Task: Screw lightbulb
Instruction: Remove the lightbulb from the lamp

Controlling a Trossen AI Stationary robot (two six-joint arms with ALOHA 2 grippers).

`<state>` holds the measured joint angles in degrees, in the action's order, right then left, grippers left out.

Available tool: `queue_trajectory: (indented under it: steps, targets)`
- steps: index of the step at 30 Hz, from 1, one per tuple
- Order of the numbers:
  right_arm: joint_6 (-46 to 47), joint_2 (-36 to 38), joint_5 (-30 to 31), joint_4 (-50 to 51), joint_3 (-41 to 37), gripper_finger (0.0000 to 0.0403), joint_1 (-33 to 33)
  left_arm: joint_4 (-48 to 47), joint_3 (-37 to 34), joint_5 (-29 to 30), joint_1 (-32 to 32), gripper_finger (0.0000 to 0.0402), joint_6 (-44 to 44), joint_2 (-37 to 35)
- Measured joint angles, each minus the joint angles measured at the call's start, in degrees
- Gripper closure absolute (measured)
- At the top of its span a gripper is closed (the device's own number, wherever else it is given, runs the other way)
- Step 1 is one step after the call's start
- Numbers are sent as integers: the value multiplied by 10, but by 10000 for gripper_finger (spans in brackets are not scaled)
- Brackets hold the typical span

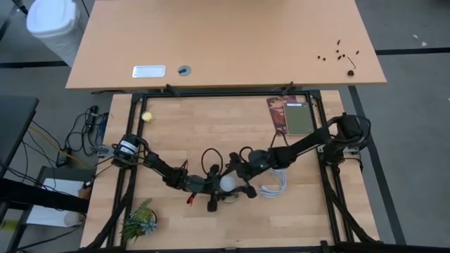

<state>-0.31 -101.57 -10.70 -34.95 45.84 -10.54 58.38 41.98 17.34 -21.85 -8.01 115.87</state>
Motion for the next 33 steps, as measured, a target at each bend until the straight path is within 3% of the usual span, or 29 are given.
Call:
queue_trajectory:
  steps: [8, 12, 20, 33]
  targets:
    - [31, 11, 263, -11, 0, 42, -87, -2, 0, 47, -1, 213, -12, 0]
    - [63, -5, 342, -30, -1, 52, -117, -1, 0, 62, 0, 213, -15, 0]
    - [81, -39, 424, -111, 0, 57, -131, 0, 1, 73, 0, 213, -14, -1]
    - [31, -81, 474, -153, 19, 57, -115, -1, 2, 135, 0, 213, -15, -1]
